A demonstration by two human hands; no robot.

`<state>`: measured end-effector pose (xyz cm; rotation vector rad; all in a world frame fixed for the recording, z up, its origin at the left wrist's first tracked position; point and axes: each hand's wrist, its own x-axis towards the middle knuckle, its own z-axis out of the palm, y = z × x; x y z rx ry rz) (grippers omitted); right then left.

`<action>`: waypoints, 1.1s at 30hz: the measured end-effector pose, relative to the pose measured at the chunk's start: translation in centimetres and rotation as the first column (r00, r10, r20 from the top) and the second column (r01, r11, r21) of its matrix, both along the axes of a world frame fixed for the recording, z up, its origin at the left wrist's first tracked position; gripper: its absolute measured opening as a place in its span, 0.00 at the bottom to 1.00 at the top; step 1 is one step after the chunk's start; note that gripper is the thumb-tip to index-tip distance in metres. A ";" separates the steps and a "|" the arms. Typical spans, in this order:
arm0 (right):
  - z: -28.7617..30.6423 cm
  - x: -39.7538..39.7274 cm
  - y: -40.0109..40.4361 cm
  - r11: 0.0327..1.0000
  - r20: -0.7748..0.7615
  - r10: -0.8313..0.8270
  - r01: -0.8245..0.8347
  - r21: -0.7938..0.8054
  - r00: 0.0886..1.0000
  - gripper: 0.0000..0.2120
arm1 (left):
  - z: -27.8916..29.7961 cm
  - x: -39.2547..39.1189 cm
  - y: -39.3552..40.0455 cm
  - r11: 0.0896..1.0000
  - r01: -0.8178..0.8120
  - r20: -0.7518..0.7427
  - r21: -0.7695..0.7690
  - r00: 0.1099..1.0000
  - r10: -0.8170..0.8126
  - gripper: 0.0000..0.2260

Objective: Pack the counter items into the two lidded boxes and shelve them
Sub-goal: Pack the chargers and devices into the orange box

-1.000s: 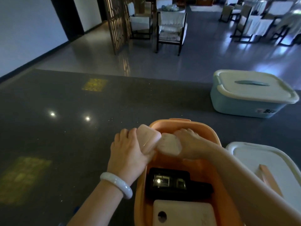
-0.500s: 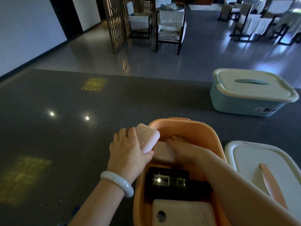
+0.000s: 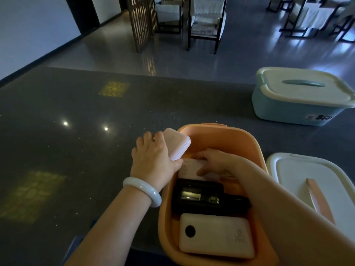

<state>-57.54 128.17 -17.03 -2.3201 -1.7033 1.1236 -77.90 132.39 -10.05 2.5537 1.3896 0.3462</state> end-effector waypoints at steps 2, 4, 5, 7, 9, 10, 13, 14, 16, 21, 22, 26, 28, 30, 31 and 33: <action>0.1 -0.1 0.0 1.000 -0.031 -0.011 0.011 -0.002 0.999 0.30 | 0.0 0.0 0.0 1.000 -0.001 0.001 0.000 1.000 0.001 0.36; 0.0 -0.1 -0.1 1.000 -0.056 -0.024 0.023 -0.013 0.998 0.29 | 0.1 0.0 -0.1 1.000 -0.001 0.002 -0.006 1.000 0.001 0.36; 0.0 -0.1 -0.1 1.000 -0.067 -0.024 0.023 -0.021 0.997 0.29 | 0.1 -0.1 -0.1 1.000 -0.001 0.001 -0.009 1.000 0.001 0.35; -0.2 0.0 -0.1 0.999 -0.096 -0.030 0.027 -0.034 0.995 0.28 | 0.1 -0.1 -0.1 1.000 -0.001 -0.001 -0.017 1.000 0.001 0.36; -0.4 0.0 0.0 0.999 -0.115 -0.040 0.036 -0.034 0.993 0.26 | 0.2 0.0 -0.1 1.000 -0.001 -0.005 -0.016 1.000 0.000 0.36; -0.4 0.0 0.0 0.999 -0.114 -0.038 0.034 -0.035 0.993 0.26 | 0.2 0.0 -0.1 1.000 -0.002 -0.005 -0.013 1.000 0.002 0.36; -0.5 0.1 0.1 0.999 -0.119 -0.040 0.035 -0.040 0.992 0.26 | 0.1 -0.1 -0.1 1.000 -0.006 0.000 -0.008 1.000 0.006 0.36; -0.5 0.1 0.1 0.999 -0.126 -0.043 0.038 -0.037 0.991 0.26 | 0.0 -0.1 -0.1 1.000 -0.008 0.003 -0.008 1.000 0.008 0.36; -0.6 0.0 0.1 0.999 -0.130 -0.047 0.044 -0.027 0.990 0.27 | -0.1 -0.1 0.0 1.000 -0.014 0.006 -0.008 1.000 0.014 0.36; 0.2 -0.3 -0.3 0.999 -0.008 -0.019 0.019 0.037 1.000 0.27 | 0.0 -0.1 -0.3 0.999 -0.034 0.012 -0.008 0.999 0.034 0.36; 0.7 -0.3 -0.4 0.995 0.039 -0.020 0.016 0.097 0.999 0.25 | 0.1 -0.1 -0.3 0.999 -0.040 0.020 -0.011 0.999 0.040 0.36; 3.6 -1.0 -1.9 0.893 -0.251 -0.231 0.307 0.330 0.940 0.10 | 0.6 -0.1 -0.8 0.999 -0.040 0.091 -0.006 0.995 0.041 0.34; 5.3 -1.9 -3.1 0.836 -0.629 -0.271 0.502 0.221 0.729 0.06 | 0.9 0.4 -1.3 0.999 -0.048 0.135 0.002 0.990 0.047 0.33; 6.6 -3.1 -4.1 0.834 -0.829 -0.236 0.544 0.095 0.508 0.07 | 1.2 1.2 -1.8 0.998 -0.056 0.148 0.020 0.988 0.053 0.32; 7.1 -3.7 -4.5 0.835 -0.869 -0.225 0.546 0.060 0.440 0.08 | 1.2 1.7 -1.9 0.998 -0.056 0.143 0.032 0.988 0.051 0.30; 7.7 -4.8 -4.7 0.789 -0.919 -0.240 0.614 0.003 0.312 0.08 | 1.2 2.7 -2.4 0.997 -0.048 0.128 0.063 0.991 0.039 0.27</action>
